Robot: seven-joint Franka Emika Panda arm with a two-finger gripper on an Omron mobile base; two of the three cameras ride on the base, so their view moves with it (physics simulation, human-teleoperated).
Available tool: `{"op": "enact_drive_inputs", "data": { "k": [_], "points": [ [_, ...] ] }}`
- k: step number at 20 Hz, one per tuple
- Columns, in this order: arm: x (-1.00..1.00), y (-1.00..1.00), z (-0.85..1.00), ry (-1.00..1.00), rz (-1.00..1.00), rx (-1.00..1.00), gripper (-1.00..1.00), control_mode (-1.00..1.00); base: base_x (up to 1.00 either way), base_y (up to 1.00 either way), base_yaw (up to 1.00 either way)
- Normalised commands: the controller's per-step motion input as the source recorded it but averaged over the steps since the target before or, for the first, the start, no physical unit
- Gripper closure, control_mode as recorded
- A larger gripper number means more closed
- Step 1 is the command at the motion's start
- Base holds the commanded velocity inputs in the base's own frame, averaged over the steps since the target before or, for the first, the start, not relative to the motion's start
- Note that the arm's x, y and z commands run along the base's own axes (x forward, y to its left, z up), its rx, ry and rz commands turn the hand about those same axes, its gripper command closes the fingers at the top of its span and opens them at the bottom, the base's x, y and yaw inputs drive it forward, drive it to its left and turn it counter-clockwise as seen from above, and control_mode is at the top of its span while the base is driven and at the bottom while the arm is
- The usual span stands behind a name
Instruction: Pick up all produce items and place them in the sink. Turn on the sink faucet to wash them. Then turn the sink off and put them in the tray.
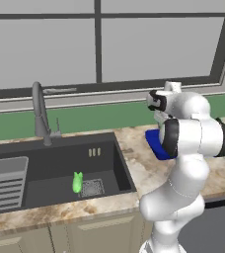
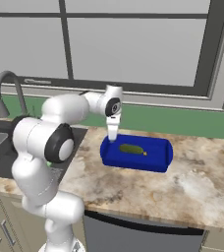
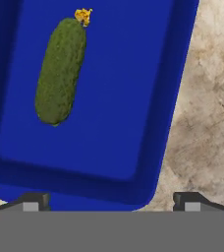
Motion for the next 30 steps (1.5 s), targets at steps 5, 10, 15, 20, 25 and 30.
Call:
{"op": "enact_drive_inputs", "data": {
  "k": [5, 10, 15, 20, 25, 30],
  "points": [
    [-0.41, 0.42, 0.03, -0.1, 0.18, 0.0, -1.0, -1.0, 0.0, 0.0, 0.0],
    [-0.39, 0.41, 0.07, -0.1, 0.18, 0.0, -1.0, -1.0, 0.0, 0.0, 0.0],
    [-0.24, 0.47, 0.05, -0.07, 0.22, 0.0, -1.0, -1.0, 0.0, 0.0, 0.0],
    [-0.17, 0.61, 0.0, -0.03, 0.25, 0.0, -1.0, -1.0, 0.0, 0.0, 0.0],
    [-0.14, 0.6, 0.0, -0.03, 0.27, 0.0, -1.0, -1.0, 0.0, 0.0, 0.0],
    [-0.14, 0.66, 0.0, -0.03, 0.31, 0.0, -1.0, -1.0, 0.0, 0.0, 0.0]
  ]
}}
